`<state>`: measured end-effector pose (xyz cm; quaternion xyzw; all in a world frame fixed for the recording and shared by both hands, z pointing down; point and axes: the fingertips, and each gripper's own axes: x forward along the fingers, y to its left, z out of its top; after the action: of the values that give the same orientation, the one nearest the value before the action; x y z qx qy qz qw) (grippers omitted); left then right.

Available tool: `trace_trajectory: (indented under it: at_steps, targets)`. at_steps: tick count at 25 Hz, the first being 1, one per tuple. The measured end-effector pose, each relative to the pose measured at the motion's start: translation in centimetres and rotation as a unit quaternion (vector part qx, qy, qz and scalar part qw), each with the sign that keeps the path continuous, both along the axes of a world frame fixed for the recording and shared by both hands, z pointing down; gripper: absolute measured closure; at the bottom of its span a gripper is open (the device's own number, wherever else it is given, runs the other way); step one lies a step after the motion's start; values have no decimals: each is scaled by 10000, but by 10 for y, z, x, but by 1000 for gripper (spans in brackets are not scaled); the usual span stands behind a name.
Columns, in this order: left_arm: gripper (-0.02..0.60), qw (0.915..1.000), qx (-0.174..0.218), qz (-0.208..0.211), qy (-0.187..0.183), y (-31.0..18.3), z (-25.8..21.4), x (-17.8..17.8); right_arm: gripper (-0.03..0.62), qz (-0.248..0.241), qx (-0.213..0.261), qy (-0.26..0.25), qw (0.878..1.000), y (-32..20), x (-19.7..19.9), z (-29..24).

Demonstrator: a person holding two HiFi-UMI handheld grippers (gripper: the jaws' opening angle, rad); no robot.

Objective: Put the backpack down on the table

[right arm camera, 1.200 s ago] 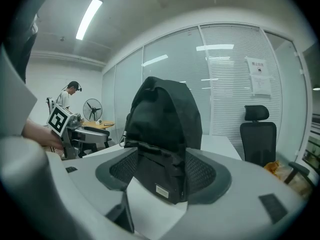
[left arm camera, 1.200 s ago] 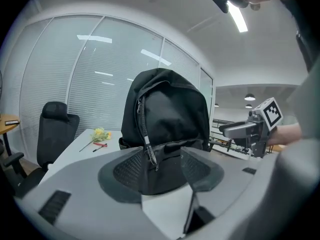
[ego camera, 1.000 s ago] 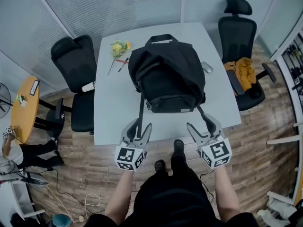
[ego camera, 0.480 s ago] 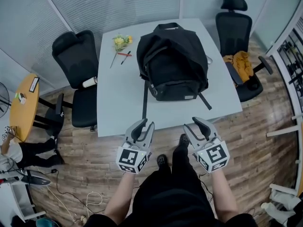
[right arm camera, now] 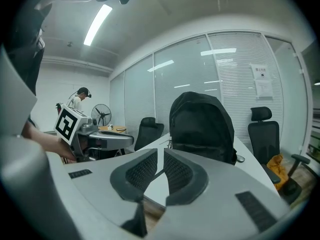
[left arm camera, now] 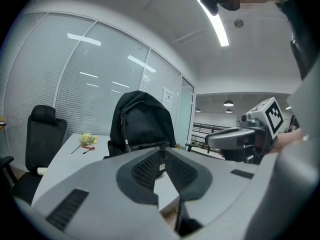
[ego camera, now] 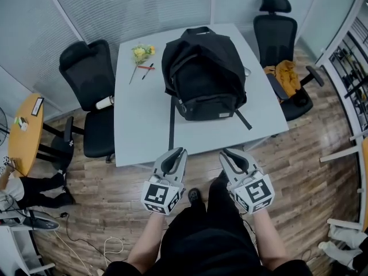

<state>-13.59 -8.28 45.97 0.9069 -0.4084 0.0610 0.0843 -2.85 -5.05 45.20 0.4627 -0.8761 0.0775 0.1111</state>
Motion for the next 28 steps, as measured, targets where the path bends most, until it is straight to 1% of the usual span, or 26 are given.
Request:
trace_trajectory:
  at_steps: [1,11,15,20,28]
  targets:
    - [552,10000,1,21,4,1,0,2,550,-5,-1,4,10000,2,0,0]
    - [577,9997,31,232,-5,6,-6,20,583,5,-74,-218,9997,5,5,0]
    - [580,9995,-45,323,-30,8,-2,27,583,-73,-99,-244,9996,6,5,2]
    - [580,9991,-97,417,-79,9,1,31,585,-18,-134,-237,9996,6,8,4]
    - [580,9988,-85,475,-120,7,-2,27,585,25,-118,-225,9997,5,4,2]
